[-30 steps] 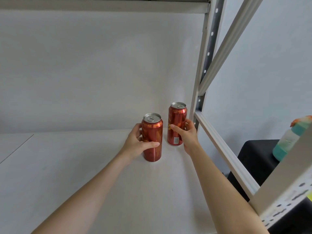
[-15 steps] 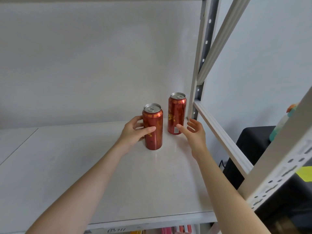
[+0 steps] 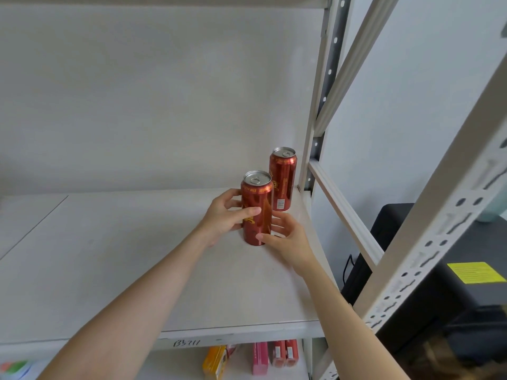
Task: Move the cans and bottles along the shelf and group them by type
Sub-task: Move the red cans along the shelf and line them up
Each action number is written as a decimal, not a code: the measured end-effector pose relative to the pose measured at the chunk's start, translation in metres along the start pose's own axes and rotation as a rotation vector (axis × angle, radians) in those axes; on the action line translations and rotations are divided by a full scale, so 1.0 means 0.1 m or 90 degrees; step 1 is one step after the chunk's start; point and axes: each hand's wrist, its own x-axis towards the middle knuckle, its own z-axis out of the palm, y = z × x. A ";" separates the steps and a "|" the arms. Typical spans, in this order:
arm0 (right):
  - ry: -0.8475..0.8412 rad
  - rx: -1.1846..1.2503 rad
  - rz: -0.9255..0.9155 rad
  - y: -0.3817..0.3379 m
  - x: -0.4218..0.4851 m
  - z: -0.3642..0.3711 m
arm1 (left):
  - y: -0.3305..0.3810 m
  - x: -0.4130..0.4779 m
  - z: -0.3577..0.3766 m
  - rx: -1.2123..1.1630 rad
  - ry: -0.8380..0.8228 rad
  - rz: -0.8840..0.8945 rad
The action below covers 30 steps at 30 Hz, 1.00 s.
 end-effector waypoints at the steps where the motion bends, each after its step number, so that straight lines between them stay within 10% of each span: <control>1: -0.002 -0.003 -0.005 -0.01 -0.04 -0.01 | 0.00 -0.02 0.03 -0.003 -0.005 0.000; 30: 0.108 0.011 -0.012 0.06 0.23 -0.46 | 0.02 0.49 0.55 0.006 -0.045 -0.038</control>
